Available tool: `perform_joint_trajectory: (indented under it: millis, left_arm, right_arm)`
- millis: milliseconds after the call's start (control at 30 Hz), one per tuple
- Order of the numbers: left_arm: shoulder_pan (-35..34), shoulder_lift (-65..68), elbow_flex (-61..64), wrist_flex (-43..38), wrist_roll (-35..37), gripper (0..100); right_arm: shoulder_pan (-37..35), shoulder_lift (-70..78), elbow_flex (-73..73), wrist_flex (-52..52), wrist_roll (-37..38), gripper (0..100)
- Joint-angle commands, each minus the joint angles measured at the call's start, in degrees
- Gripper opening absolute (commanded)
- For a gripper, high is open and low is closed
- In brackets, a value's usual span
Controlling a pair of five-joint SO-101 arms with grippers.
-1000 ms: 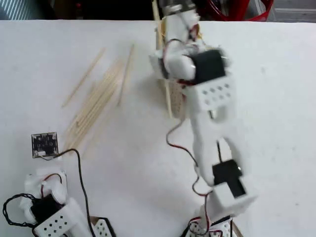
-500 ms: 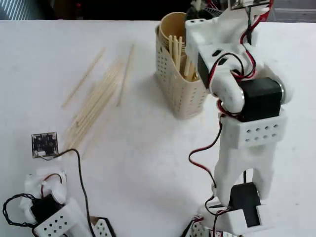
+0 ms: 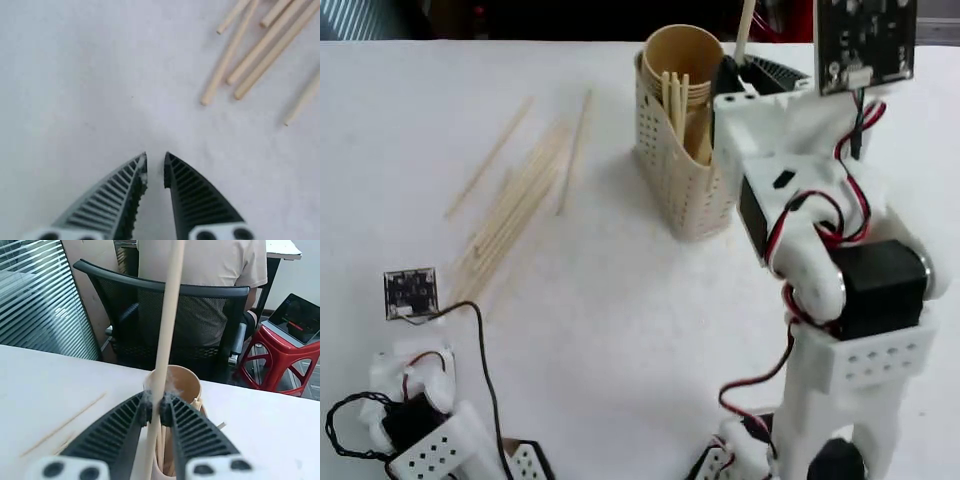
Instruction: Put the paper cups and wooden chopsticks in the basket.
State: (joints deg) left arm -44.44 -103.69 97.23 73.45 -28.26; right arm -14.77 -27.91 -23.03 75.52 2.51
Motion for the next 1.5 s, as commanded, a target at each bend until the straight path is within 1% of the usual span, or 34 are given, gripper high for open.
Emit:
perform_joint_trajectory:
  millis: [0, 133, 233, 333, 700, 767, 900, 1000, 1300, 1467]
  left_arm:
    - [0.4, -0.1, -0.1, 0.3, -0.4, 8]
    - [0.4, -0.1, -0.1, 0.3, -0.4, 8]
    - [0.4, -0.1, -0.1, 0.3, -0.4, 8]
    - [0.4, -0.1, -0.1, 0.3, -0.4, 8]
    - [0.4, -0.1, -0.1, 0.3, -0.4, 8]
    - [0.4, -0.1, -0.1, 0.3, -0.4, 8]
    - [0.4, -0.1, -0.1, 0.3, -0.4, 8]
    - [0.4, -0.1, -0.1, 0.3, -0.4, 8]
    - [0.4, -0.1, -0.1, 0.3, -0.4, 8]
    - [0.4, -0.1, -0.1, 0.3, -0.4, 8]
  right_arm:
    - [0.2, -8.3, 17.2, -12.4, 2.3, 1.7]
    - [0.5, -14.2, 32.6, -25.6, 2.9, 1.6]
    - [0.4, -15.0, 36.7, -31.3, 2.9, 1.6]
    - [0.6, -14.0, 37.1, -33.0, 2.4, 1.7]
    - [0.8, -10.9, 40.9, -33.6, 2.8, 1.7]
    - [0.7, -10.5, 41.3, -35.4, 2.9, 1.7]
    - [0.6, -9.8, 44.0, -41.6, 7.0, 1.7]
    - [0.3, -9.4, 46.4, -44.8, 8.4, 1.7]
    - [0.7, -5.8, 46.3, -52.2, 8.2, 1.7]
    - [1.0, -5.3, 40.9, -52.3, 8.4, 1.7]
